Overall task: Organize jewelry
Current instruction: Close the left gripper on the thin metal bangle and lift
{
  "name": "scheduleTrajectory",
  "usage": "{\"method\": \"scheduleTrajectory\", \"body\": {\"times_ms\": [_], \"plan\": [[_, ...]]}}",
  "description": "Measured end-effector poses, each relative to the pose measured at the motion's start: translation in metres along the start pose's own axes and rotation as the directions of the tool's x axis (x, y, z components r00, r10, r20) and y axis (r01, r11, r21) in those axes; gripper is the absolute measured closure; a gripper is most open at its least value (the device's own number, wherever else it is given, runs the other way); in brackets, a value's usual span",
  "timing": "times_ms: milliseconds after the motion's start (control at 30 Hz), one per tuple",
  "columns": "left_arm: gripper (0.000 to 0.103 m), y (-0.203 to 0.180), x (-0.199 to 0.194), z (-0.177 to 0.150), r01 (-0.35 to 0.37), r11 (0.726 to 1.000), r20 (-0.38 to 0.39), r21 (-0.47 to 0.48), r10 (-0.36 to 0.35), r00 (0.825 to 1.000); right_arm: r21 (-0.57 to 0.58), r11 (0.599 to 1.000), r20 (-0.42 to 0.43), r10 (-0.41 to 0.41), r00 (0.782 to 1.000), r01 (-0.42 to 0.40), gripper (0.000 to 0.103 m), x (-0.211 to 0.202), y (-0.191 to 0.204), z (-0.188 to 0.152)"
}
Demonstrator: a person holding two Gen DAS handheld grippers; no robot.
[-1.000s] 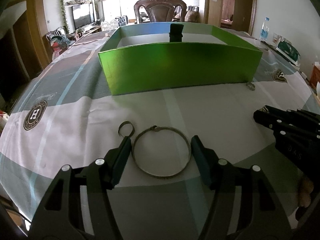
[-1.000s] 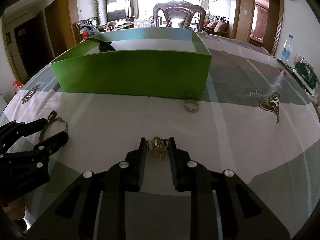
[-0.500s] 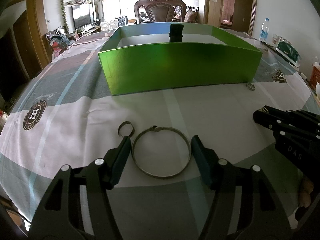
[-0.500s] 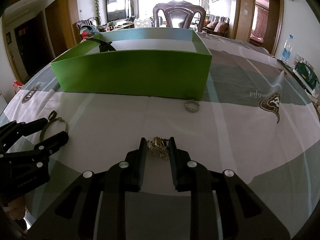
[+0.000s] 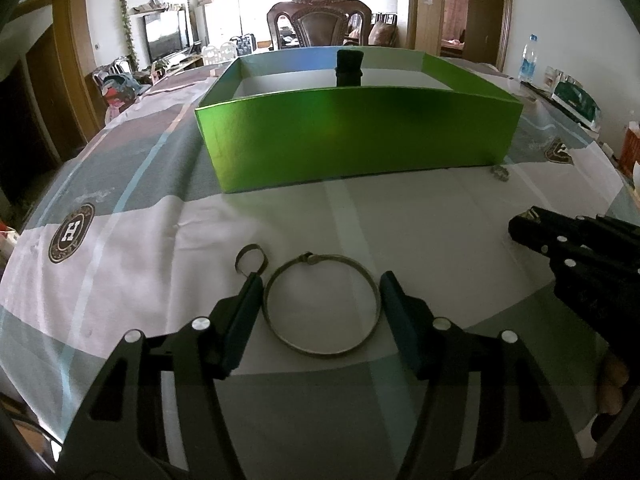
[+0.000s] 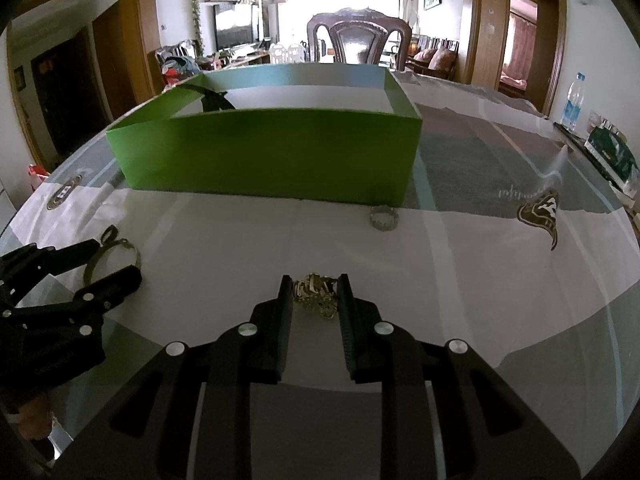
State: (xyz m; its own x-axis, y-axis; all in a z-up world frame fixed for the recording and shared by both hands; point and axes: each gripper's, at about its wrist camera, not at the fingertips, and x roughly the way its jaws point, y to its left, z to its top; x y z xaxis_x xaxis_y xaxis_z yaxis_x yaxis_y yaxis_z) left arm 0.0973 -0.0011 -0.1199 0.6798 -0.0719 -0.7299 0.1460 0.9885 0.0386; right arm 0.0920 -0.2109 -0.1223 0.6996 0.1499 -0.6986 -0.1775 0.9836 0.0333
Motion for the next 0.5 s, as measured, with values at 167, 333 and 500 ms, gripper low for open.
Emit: {"method": "scheduleTrajectory", "body": {"times_ms": [167, 333, 500], "plan": [[0.043, -0.001, -0.003, 0.000, 0.003, 1.000, -0.005, -0.001, -0.003, 1.000, 0.008, 1.000, 0.016, 0.010, 1.000, -0.010, 0.080, -0.002, -0.002, 0.001], [0.043, 0.011, -0.014, 0.003, 0.015, 1.000, 0.014, -0.021, -0.014, 1.000, 0.048, 0.997, 0.027, 0.067, 0.997, -0.068, 0.080, -0.006, -0.010, 0.002], [0.043, 0.028, -0.031, 0.010, 0.018, 0.998, 0.045, -0.055, -0.016, 0.999, 0.101, 0.990, 0.018, 0.099, 0.995, -0.100, 0.080, -0.012, -0.026, 0.003]]}}
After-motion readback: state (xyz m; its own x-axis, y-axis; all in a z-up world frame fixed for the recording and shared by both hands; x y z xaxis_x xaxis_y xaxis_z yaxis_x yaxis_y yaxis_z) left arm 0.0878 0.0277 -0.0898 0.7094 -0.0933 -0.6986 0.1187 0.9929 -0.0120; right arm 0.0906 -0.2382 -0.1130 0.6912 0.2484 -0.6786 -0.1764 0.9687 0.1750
